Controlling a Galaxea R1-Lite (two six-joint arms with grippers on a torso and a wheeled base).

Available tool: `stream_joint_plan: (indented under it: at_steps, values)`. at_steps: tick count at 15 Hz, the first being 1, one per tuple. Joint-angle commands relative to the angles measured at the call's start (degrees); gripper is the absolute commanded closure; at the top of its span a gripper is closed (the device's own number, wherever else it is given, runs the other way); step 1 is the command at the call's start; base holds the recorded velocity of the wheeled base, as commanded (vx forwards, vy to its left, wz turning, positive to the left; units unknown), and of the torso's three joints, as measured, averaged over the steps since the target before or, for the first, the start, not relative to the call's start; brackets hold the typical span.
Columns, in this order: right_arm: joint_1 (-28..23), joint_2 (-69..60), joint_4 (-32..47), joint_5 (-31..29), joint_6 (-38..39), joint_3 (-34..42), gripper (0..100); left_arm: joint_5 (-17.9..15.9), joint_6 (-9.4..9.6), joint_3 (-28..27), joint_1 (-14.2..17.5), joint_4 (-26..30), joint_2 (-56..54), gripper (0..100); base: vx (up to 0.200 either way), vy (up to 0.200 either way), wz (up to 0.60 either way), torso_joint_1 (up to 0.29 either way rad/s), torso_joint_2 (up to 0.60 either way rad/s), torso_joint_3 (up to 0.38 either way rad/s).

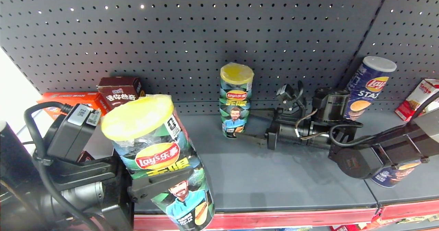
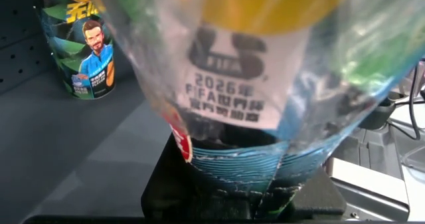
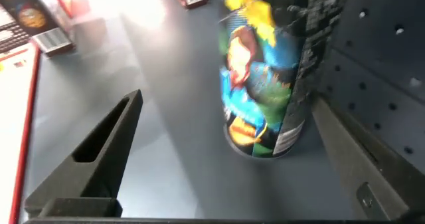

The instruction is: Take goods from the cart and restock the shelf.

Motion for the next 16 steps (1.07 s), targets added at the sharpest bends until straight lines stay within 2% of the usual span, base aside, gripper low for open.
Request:
stream_joint_plan:
  at_steps: [1,6,11,16]
  values:
    - [0.6,-2.5,0.0,0.1,0.0,1.8,0,0.1,0.03,0.0,0.1,0.0,0.0,100,0.0,0.0,0.0,0.0,0.0,0.0]
    - [-0.1,-0.5,-0.3,-0.7,-0.1,0.0,0,0.1,0.03,0.1,0.1,0.0,0.0,100,0.0,0.0,0.0,0.0,0.0,0.0]
    - [0.5,6.0,0.0,-0.7,0.0,-9.6,0,0.2,-0.06,0.3,0.1,0.1,0.0,100,0.0,0.0,0.0,0.0,0.0,0.0]
    - [1.8,9.6,0.0,-0.7,0.0,-12.8,0,0.3,-0.06,0.5,0.2,0.2,0.0,100,0.0,0.0,0.0,0.0,0.0,0.0]
